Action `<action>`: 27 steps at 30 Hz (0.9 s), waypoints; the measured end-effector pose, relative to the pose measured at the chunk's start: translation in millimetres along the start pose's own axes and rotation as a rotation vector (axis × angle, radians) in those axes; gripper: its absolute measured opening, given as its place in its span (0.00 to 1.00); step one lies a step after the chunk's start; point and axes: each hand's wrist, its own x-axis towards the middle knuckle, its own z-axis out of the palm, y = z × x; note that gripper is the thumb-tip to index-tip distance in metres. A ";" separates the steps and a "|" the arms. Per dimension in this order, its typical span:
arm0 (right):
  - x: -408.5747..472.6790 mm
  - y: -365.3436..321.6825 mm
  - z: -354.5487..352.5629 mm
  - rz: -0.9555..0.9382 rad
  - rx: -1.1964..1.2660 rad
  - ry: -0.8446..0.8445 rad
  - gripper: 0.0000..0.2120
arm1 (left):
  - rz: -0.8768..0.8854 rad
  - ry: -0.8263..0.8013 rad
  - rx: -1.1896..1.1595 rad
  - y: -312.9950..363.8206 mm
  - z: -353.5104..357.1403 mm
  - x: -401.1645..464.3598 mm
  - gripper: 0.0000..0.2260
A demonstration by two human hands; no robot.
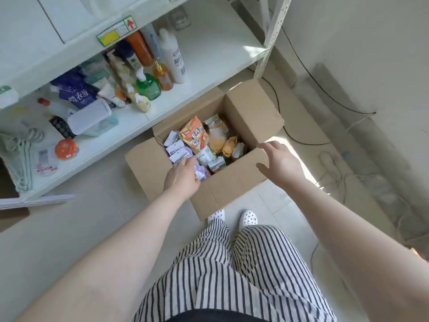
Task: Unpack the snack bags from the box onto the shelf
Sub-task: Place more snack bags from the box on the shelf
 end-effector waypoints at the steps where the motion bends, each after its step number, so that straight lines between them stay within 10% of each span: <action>1: 13.3 -0.5 -2.3 -0.019 0.005 -0.017 0.25 | -0.019 0.004 -0.015 1.2 -3.8 8.0 0.30; 14: 206.1 -11.6 31.4 -0.330 -0.117 -0.254 0.26 | -0.376 0.048 -0.218 -13.2 32.0 111.2 0.31; 27: 368.4 10.0 218.6 -0.328 -0.087 -0.346 0.34 | -0.361 0.152 -0.354 -83.3 165.6 264.4 0.31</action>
